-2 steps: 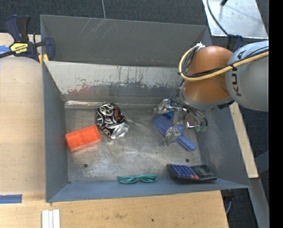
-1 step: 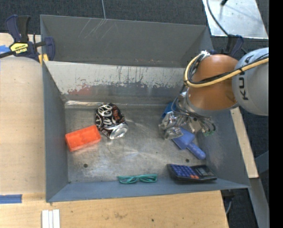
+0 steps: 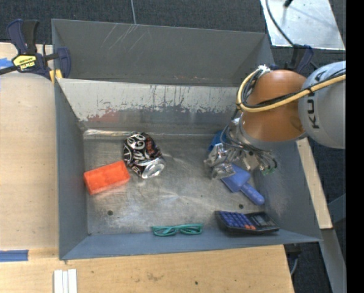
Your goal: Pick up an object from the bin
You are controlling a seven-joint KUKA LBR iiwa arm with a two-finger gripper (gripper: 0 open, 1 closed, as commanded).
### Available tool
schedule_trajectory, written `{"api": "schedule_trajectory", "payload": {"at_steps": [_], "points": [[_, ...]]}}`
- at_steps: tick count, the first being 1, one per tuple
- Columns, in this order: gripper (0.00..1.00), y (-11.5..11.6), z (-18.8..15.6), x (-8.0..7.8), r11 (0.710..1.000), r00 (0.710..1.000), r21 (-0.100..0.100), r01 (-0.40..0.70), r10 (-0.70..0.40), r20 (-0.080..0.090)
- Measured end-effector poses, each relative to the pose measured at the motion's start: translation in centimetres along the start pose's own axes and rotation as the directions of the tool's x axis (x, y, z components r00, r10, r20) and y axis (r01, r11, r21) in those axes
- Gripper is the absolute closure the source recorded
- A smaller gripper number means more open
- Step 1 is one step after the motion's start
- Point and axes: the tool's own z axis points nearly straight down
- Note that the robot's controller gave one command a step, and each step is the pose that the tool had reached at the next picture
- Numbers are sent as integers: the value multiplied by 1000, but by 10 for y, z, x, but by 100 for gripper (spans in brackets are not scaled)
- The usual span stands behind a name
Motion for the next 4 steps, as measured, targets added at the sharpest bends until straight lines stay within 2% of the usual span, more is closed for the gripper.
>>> {"api": "schedule_trajectory", "payload": {"at_steps": [1,2,3,4], "points": [[100,-3,-21,3,988,987,-3,-157,156,-28],[100,-13,-42,42,940,940,4,-341,341,-18],[100,-8,-53,46,943,942,5,-334,334,-29],[100,-45,-72,33,985,985,-1,-170,170,-23]]}}
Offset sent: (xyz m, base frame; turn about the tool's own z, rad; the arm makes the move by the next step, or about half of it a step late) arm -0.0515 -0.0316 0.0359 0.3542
